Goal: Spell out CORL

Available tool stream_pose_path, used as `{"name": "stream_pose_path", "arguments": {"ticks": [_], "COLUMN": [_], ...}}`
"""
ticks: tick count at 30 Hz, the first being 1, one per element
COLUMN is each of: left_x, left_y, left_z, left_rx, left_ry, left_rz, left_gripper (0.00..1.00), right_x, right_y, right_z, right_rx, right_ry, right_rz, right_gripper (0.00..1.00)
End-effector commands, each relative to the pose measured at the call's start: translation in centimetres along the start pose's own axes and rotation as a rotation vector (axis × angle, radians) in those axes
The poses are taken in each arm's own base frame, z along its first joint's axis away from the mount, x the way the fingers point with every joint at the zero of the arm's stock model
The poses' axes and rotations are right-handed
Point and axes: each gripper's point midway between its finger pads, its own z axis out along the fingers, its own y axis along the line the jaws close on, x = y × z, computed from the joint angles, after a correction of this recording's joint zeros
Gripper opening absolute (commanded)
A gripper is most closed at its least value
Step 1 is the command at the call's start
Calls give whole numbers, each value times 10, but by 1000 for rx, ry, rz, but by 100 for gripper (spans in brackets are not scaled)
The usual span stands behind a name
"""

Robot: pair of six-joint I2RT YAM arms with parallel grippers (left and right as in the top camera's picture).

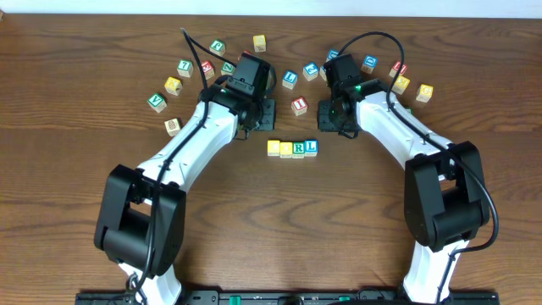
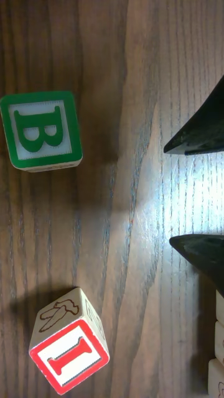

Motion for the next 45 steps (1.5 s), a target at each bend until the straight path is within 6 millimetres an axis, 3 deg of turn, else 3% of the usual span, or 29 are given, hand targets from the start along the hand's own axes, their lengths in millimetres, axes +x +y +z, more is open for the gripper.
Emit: {"name": "stream_pose_path", "arguments": {"ticks": [1, 8, 10, 11, 16, 26, 45], "left_x": [2, 6, 6, 6, 9, 12, 30], "left_y": [4, 2, -1, -3, -11, -19, -16], "left_z": [14, 24, 24, 24, 24, 26, 51], "left_rx": [-20, -21, -16, -14, -7, 0, -21], "left_ry": [19, 33, 29, 28, 29, 32, 101], "left_rz": [-26, -37, -30, -26, -9, -9, -2], "left_gripper": [8, 8, 8, 8, 8, 8, 8], "right_x": [-10, -10, -9, -8, -6, -5, -5], "right_y": [4, 4, 5, 6, 8, 8, 8], "right_z": [-16, -16, -15, -15, -7, -4, -4], "right_rx": [-4, -4, -4, -5, -9, -11, -11], "right_ry": [-48, -47, -45, -45, -52, -56, -57], "right_rz": [-6, -7, -10, -11, -17, -17, -17], "right_gripper": [38, 46, 58, 59, 50, 49, 48]}}
